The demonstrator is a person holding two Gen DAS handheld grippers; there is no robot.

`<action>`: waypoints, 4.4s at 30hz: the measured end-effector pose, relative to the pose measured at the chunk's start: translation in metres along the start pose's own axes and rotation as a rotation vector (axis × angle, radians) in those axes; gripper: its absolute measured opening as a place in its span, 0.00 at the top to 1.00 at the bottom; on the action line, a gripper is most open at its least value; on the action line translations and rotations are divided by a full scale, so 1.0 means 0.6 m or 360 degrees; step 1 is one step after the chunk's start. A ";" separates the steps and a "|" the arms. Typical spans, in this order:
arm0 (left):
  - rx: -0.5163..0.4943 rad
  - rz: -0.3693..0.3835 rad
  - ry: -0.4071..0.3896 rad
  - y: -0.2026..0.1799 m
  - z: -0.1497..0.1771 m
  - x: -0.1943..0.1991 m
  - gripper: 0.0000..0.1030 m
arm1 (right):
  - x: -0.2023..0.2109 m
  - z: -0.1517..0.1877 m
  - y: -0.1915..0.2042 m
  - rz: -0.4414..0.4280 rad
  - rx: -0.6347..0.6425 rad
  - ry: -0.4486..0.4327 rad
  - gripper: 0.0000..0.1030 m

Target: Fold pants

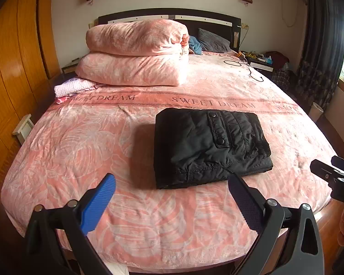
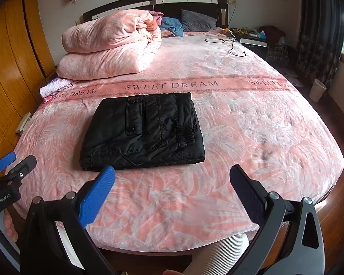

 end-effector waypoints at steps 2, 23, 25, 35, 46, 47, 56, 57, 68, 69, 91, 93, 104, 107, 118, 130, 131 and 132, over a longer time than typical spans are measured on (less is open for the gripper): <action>0.0005 -0.0022 -0.0019 0.000 -0.002 0.007 0.04 | 0.004 0.000 0.000 0.0000 -0.0005 0.0001 0.03; 0.0057 -0.0083 0.0205 0.019 0.041 -0.083 0.04 | -0.065 0.024 0.005 0.0108 0.0031 0.0107 0.03; 0.0044 -0.0075 0.0216 0.013 0.044 -0.085 0.04 | -0.066 0.025 0.007 0.0109 0.0039 0.0110 0.03; 0.0026 -0.0041 0.0236 -0.001 0.047 -0.092 0.04 | -0.068 0.026 0.006 0.0114 0.0043 0.0110 0.03; 0.0032 -0.0041 0.0243 0.000 0.046 -0.095 0.04 | -0.072 0.027 0.004 0.0109 0.0043 0.0117 0.03; 0.0034 -0.0039 0.0245 0.000 0.046 -0.095 0.04 | -0.073 0.026 0.004 0.0111 0.0047 0.0115 0.03; 0.0038 -0.0037 0.0248 0.002 0.042 -0.100 0.04 | -0.074 0.026 0.005 0.0113 0.0046 0.0116 0.03; 0.0037 -0.0037 0.0247 0.001 0.042 -0.100 0.04 | -0.074 0.026 0.005 0.0112 0.0046 0.0116 0.03; 0.0023 -0.0029 0.0243 -0.005 0.037 -0.104 0.04 | -0.078 0.025 0.001 0.0113 0.0046 0.0116 0.03; 0.0024 -0.0029 0.0244 -0.005 0.036 -0.104 0.04 | -0.078 0.025 0.001 0.0115 0.0046 0.0117 0.03; 0.0061 -0.0006 0.0264 -0.002 0.033 -0.106 0.04 | -0.085 0.028 -0.006 0.0120 0.0042 0.0133 0.03; 0.0064 -0.0003 0.0264 -0.002 0.033 -0.106 0.04 | -0.084 0.029 -0.006 0.0118 0.0041 0.0132 0.03; 0.0067 0.0000 0.0252 -0.005 0.030 -0.096 0.04 | -0.079 0.031 -0.003 0.0115 0.0040 0.0126 0.03; 0.0057 -0.0006 0.0240 -0.007 0.026 -0.090 0.04 | -0.078 0.031 -0.004 0.0116 0.0040 0.0127 0.03; 0.0031 0.0003 0.0180 -0.018 0.014 -0.064 0.04 | -0.073 0.030 -0.004 0.0114 0.0036 0.0117 0.03; 0.0019 0.0004 0.0137 -0.025 0.006 -0.044 0.04 | -0.055 0.028 0.003 0.0121 0.0021 0.0094 0.03; 0.0018 0.0005 0.0134 -0.025 0.006 -0.043 0.04 | -0.054 0.027 0.004 0.0121 0.0020 0.0092 0.03; 0.0018 0.0006 0.0132 -0.026 0.005 -0.041 0.04 | -0.053 0.028 0.003 0.0120 0.0018 0.0089 0.03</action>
Point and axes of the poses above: each gripper's, at about its wrist camera, not at the fingertips, and x roughly against the way its jaws point, y to its left, z to its underside, the point moved 1 cm from there along -x, roughly the way its jaws point, and after that the axes turned 7 degrees about -y, right-handed, at the moved point
